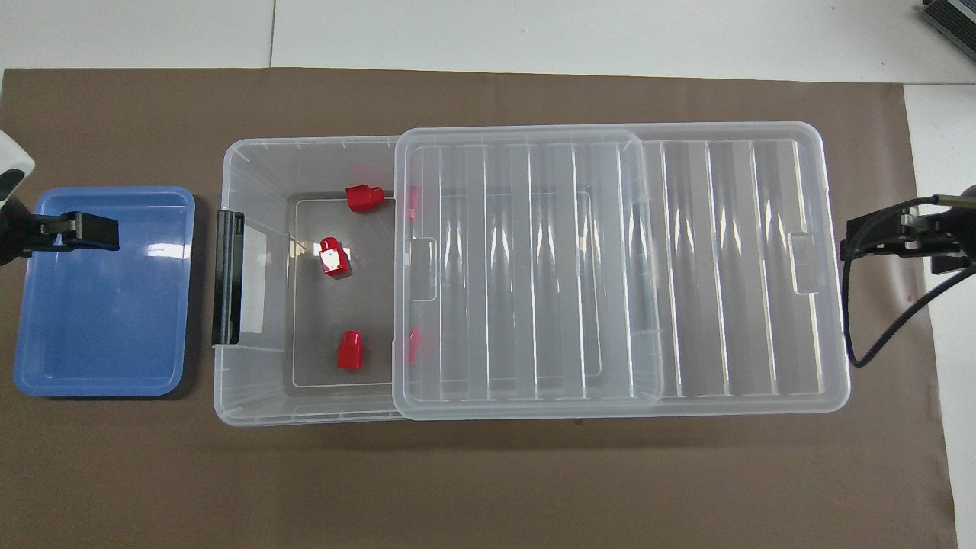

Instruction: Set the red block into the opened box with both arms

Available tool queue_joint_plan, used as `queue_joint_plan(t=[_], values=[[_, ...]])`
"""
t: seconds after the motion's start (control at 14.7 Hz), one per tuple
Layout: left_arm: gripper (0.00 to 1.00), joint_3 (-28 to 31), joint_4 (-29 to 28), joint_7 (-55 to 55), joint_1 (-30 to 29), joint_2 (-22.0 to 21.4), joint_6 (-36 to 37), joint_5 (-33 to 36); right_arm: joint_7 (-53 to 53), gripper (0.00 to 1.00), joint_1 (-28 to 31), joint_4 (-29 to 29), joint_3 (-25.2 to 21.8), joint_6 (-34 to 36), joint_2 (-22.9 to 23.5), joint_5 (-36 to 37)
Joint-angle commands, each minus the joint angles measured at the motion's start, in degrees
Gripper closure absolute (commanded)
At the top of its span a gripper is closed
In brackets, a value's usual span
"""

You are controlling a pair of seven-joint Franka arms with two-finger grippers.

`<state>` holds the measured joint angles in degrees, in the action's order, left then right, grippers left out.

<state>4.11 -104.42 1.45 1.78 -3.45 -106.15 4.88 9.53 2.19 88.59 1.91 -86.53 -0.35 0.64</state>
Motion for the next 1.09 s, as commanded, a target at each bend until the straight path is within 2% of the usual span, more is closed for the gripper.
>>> queue_joint_plan(t=[0.0, 0.07, 0.34, 0.75, 1.02], values=[[0.00, -1.3, -1.0, 1.3, 0.3, -0.4, -0.6, -0.8, -0.7, 0.89, 2.5, 4.6, 0.3, -3.9, -2.1, -1.2], [0.00, -1.7, -0.7, 1.0, 0.4, -0.4, 0.0, -0.7, -0.7, 1.00, 3.3, 6.8, 0.3, -6.2, -3.2, -1.2], [0.00, -1.7, -0.8, 1.1, 0.3, -0.4, -0.1, -0.8, -0.7, 1.00, 6.6, 14.5, 0.3, -17.4, -4.6, -1.2], [0.00, -1.6, -1.1, 1.2, 0.1, -0.9, 0.7, -0.8, -2.0, 1.00, 9.8, 21.6, 0.2, -29.6, -2.0, -1.2], [0.00, -1.7, -1.0, 1.2, 0.9, -0.8, 1.1, -0.8, -1.4, 1.00, 10.4, 22.1, 0.2, -31.1, 0.6, -1.2]])
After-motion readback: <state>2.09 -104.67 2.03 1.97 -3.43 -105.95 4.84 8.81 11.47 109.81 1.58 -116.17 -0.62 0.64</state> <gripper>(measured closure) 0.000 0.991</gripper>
